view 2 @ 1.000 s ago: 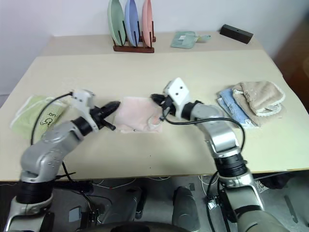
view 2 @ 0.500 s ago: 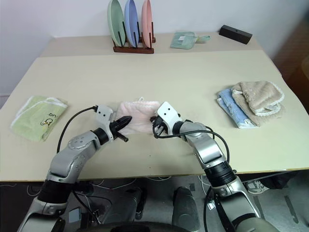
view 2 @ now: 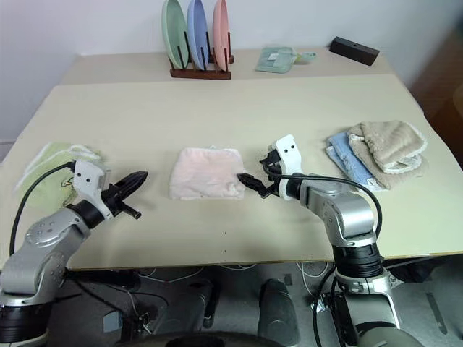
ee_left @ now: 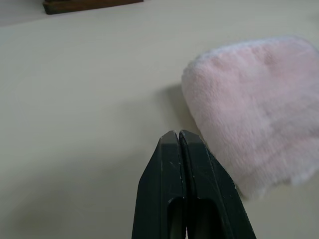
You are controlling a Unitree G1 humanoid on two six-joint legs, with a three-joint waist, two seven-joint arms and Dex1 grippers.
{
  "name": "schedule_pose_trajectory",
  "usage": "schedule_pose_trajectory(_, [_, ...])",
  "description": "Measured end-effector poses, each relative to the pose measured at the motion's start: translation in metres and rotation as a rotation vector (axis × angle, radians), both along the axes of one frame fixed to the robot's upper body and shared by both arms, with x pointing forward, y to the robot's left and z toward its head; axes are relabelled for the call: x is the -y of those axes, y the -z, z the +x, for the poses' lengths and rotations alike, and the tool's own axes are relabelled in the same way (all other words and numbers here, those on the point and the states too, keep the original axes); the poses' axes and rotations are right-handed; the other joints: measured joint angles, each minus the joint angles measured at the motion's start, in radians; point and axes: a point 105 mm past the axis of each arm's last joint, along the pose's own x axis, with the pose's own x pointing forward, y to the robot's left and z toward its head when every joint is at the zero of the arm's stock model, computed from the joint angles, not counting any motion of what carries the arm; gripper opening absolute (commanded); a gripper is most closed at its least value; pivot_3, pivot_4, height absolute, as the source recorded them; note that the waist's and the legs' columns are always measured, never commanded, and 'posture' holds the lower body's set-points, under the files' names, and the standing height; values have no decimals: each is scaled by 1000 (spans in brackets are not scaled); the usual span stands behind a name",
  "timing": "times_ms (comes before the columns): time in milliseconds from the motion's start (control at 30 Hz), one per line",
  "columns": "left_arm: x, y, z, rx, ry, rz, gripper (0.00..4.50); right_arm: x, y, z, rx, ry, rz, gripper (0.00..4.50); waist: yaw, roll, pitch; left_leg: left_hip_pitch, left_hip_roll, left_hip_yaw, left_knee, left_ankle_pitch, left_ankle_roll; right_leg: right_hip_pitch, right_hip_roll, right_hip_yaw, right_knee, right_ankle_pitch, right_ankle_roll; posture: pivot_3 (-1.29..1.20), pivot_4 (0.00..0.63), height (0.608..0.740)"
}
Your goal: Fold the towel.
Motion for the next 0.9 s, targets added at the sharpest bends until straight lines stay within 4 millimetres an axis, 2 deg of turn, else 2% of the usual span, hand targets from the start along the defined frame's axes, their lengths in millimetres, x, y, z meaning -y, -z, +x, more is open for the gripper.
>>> schedule_pose_trajectory(67, [-1,2,0,-4,-16,-5,0,0,2,1,-5,12,1,4451,0,0,0,0,0,0,0,0,0,0,0,0,0,0,0,0,150,737])
schedule_pose_trajectory(167, [1,6,5,-47,-67,-124,844,-1,0,2,7,13,8,4500,-1,0,0,0,0,0,0,0,0,0,0,0,0,0,0,0,150,737])
schedule_pose_trajectory(267, [15,5,11,-113,-72,-325,2321,-1,-6,3,47,10,15,4500,-1,-1,0,0,0,0,1,0,0,0,0,0,0,0,1,0,150,737])
schedule_pose_trajectory(400, [30,1,21,-191,-91,-495,4461,3,-12,4,88,8,22,4500,-2,-1,0,0,0,0,1,0,0,0,0,0,1,0,1,0,150,737])
schedule_pose_trajectory(533, [46,10,36,-338,-124,-639,4461,5,-29,2,150,-11,69,4500,-4,-1,1,0,0,0,1,0,0,0,0,0,1,0,1,0,150,737])
schedule_pose_trajectory(633, [54,21,38,-434,-124,-652,4461,2,-40,-3,192,-44,91,4500,-8,-1,1,0,-1,0,0,0,0,0,0,0,1,0,1,0,150,737])
schedule_pose_trajectory(700, [58,20,39,-457,-108,-650,4461,2,-43,-7,202,-61,97,4500,-5,-1,1,0,-1,0,1,0,0,0,0,0,1,0,1,0,150,737])
schedule_pose_trajectory(800, [71,22,38,-505,-66,-672,3581,-2,-46,-15,215,-97,110,4500,-1,-1,1,0,-1,0,1,0,0,0,0,0,1,0,1,0,150,737])
schedule_pose_trajectory(900, [82,29,35,-552,-42,-670,2047,-5,-50,-19,231,-127,114,4500,0,-1,1,0,-1,0,1,0,0,1,0,0,1,0,1,0,150,737])
